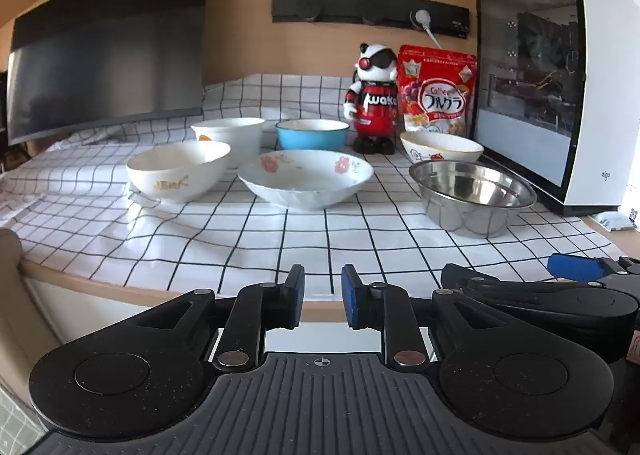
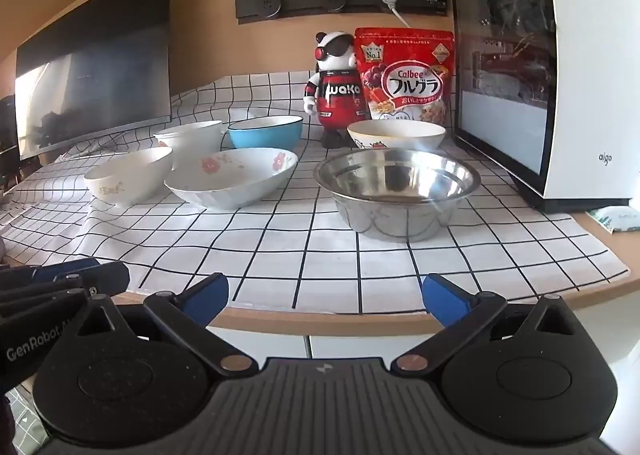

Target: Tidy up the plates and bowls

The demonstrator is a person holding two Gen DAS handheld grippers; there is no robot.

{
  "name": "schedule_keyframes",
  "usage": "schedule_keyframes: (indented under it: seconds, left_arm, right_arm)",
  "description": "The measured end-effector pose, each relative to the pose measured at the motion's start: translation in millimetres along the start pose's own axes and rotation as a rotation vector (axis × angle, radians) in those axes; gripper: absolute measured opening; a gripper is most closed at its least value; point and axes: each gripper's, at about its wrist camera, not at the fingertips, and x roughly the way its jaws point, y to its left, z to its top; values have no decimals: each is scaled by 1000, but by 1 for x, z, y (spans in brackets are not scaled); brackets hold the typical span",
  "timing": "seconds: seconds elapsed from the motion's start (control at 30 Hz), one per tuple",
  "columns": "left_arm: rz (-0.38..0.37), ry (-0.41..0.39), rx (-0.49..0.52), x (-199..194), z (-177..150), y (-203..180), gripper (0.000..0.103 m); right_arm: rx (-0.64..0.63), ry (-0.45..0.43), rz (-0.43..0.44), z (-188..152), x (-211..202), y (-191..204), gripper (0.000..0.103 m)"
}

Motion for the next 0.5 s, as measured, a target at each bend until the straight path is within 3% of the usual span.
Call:
schedule_keyframes:
  seconds: [0.13,0.5]
  left_arm:
    - [32,-10,54,0,-2,-3,23]
    - [77,7,28,-11,-8,0,23]
  right_arm:
    - [-13,-13,10,2,-5,7,103]
    - [18,19,27,-4,-7,2,103]
